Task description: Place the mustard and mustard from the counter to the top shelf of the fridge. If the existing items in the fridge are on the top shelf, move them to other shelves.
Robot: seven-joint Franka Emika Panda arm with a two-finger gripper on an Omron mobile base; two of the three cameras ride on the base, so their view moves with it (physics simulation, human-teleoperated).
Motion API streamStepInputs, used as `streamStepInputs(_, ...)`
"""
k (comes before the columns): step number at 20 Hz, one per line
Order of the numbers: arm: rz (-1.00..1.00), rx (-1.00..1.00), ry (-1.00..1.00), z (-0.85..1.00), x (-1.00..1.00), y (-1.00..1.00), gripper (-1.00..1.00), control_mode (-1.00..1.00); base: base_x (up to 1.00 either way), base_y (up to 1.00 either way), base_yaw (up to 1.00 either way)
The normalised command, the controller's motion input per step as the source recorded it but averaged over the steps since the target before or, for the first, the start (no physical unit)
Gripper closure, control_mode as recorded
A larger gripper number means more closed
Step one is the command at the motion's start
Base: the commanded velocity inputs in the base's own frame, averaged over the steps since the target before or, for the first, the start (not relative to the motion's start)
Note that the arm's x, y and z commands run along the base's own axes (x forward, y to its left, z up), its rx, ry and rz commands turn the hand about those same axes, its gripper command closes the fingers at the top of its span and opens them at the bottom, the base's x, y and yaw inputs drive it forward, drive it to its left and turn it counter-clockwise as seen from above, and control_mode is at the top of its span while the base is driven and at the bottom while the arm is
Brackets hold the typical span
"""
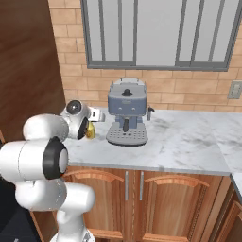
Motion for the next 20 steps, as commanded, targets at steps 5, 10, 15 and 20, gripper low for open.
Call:
streamStepInputs(5,-0.02,0.0,0.0,1.0,-1.0,-0.28,1.0,-1.0,0.0,0.0,0.0)
streamStepInputs(10,-0.01,0.0,0.0,1.0,-1.0,-0.26,1.0,-1.0,0.0,0.0,0.0)
streamStepInputs(15,-0.02,0.0,0.0,1.0,-1.0,-0.11,1.0,-1.0,0.0,0.0,0.0)
streamStepInputs(20,-0.03,0.0,0.0,0.85,-1.0,-0.02,1.0,-1.0,0.0,0.0,0.0)
